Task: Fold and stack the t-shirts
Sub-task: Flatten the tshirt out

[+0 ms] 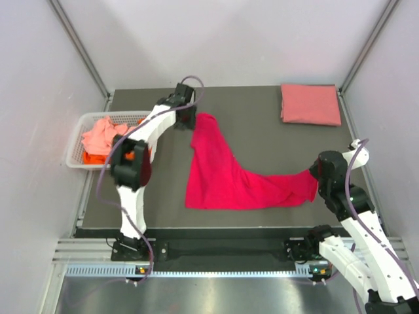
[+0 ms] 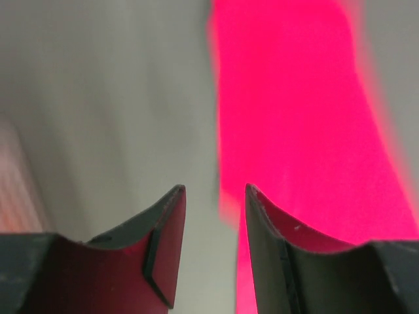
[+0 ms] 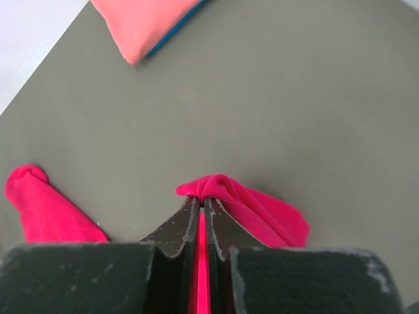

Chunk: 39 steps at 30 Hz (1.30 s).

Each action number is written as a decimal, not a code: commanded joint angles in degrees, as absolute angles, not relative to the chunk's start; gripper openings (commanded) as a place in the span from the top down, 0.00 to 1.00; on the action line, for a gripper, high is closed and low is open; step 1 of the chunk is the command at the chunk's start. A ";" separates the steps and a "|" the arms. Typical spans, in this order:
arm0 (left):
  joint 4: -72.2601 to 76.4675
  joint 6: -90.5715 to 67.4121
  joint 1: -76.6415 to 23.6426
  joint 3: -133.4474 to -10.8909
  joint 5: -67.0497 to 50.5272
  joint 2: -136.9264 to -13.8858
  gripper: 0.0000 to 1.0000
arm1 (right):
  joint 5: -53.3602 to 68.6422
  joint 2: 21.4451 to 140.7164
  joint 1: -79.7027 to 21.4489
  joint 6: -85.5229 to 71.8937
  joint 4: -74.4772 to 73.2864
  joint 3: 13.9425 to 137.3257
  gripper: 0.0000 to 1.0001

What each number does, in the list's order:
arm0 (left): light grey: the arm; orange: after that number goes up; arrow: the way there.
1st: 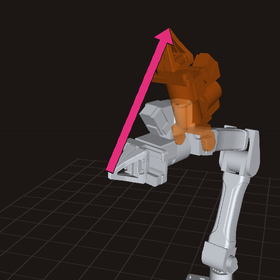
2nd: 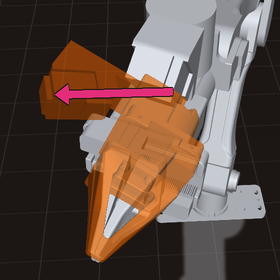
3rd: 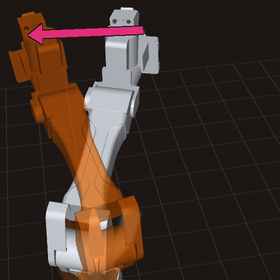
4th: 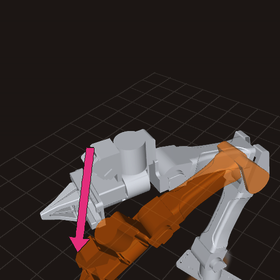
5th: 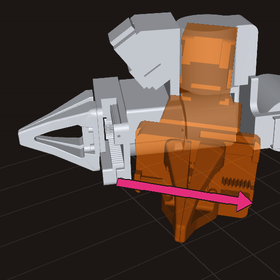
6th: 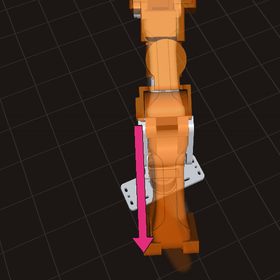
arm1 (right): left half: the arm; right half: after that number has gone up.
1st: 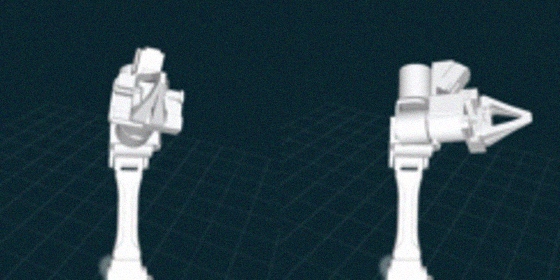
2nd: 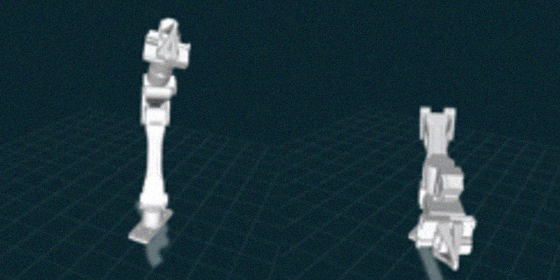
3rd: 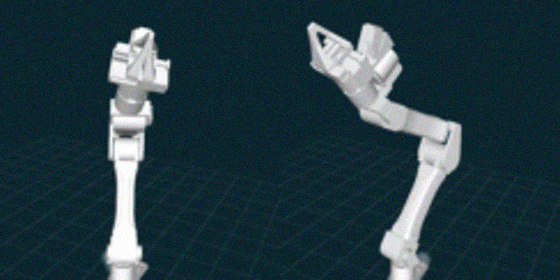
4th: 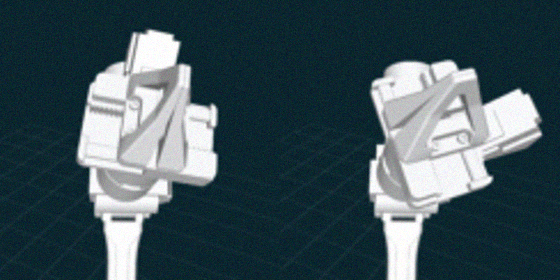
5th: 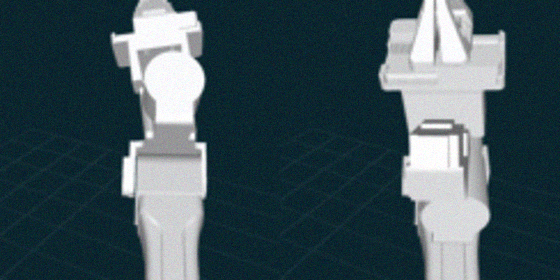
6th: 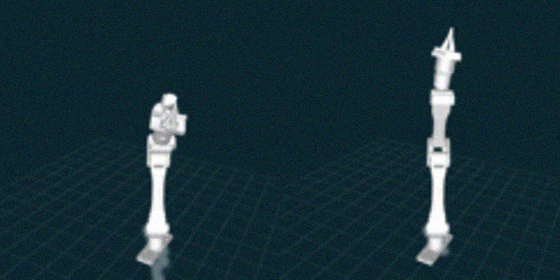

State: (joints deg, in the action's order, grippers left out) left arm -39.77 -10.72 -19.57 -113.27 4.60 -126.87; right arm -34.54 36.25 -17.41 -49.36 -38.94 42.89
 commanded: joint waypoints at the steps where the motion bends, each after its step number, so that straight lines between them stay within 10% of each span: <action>1: -40.89 -19.15 -21.61 -90.38 6.42 -102.20 0.53 | -33.31 36.30 -16.61 -50.27 -34.20 41.67 1.00; 13: -39.21 -38.75 -34.80 -48.46 2.02 -77.62 0.54 | -26.63 42.62 -16.70 -48.43 -26.28 38.94 1.00; 29: -31.56 -41.92 -37.79 -39.64 0.26 -80.33 0.56 | -27.33 42.19 -16.61 -48.87 -26.54 37.09 1.00; 34: -32.95 -40.78 -37.79 -42.61 -0.44 -81.30 0.94 | -30.22 44.73 -16.26 -49.22 -26.37 37.08 1.00; 39: -47.86 -35.18 -36.05 -65.57 19.29 -83.04 1.00 | -27.78 56.14 -9.95 -48.08 -25.05 45.94 1.00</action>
State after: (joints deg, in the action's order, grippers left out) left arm -40.60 -39.51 -37.50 -48.82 5.72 -82.48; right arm -27.62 50.87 -13.72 -49.04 -28.38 38.96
